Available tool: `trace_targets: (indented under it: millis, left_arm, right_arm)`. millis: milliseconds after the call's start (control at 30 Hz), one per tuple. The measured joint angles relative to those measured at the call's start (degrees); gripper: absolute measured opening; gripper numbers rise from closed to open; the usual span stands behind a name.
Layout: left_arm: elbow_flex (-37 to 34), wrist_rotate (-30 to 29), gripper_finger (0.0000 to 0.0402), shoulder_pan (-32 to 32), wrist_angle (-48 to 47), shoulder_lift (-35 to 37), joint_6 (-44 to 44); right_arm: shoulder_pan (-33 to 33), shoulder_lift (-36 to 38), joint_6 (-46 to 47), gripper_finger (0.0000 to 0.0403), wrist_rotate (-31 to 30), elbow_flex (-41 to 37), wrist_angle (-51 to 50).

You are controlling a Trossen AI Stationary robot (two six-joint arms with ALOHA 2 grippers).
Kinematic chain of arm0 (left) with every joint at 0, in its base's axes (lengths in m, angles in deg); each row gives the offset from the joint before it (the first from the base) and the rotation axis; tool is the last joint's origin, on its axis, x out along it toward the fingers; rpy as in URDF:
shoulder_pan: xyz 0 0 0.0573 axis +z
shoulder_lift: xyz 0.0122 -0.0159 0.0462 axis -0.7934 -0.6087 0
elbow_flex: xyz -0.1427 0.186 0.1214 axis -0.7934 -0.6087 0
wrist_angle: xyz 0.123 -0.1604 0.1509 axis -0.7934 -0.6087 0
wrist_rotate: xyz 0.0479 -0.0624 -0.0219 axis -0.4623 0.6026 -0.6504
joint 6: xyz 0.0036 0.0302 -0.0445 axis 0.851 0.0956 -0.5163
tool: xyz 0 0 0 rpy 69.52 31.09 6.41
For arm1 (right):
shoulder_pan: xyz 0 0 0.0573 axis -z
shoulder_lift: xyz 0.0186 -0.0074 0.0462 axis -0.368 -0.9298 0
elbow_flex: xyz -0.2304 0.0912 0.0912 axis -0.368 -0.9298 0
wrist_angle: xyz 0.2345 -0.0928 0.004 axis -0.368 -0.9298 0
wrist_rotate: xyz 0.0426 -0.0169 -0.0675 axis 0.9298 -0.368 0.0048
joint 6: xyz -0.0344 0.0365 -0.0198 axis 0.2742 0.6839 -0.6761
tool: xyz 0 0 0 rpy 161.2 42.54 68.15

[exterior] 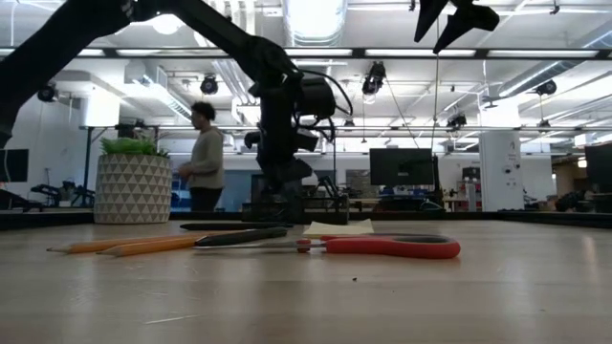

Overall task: Pick and place office supplies into organizer
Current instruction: Put the binder clip into the bottom left section of the black desk organizer, then put the scissors into the top left section of the black desk organizer

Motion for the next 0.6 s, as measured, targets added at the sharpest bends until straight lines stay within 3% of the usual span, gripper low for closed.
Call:
trace_targets:
  millis: [233,600]
  left_arm:
    - [-0.1,2.5,0.0014,-0.1,0.8,-1.1,-0.5]
    - [0.6,2.9,0.0153,-1.3,-0.2,0.7,-2.2]
  right_arm:
    - [0.0,0.0,-0.2,0.0231,0.0,0.0,0.0]
    - [0.0,0.0,-0.7,0.0231,0.2,0.0,-0.1]
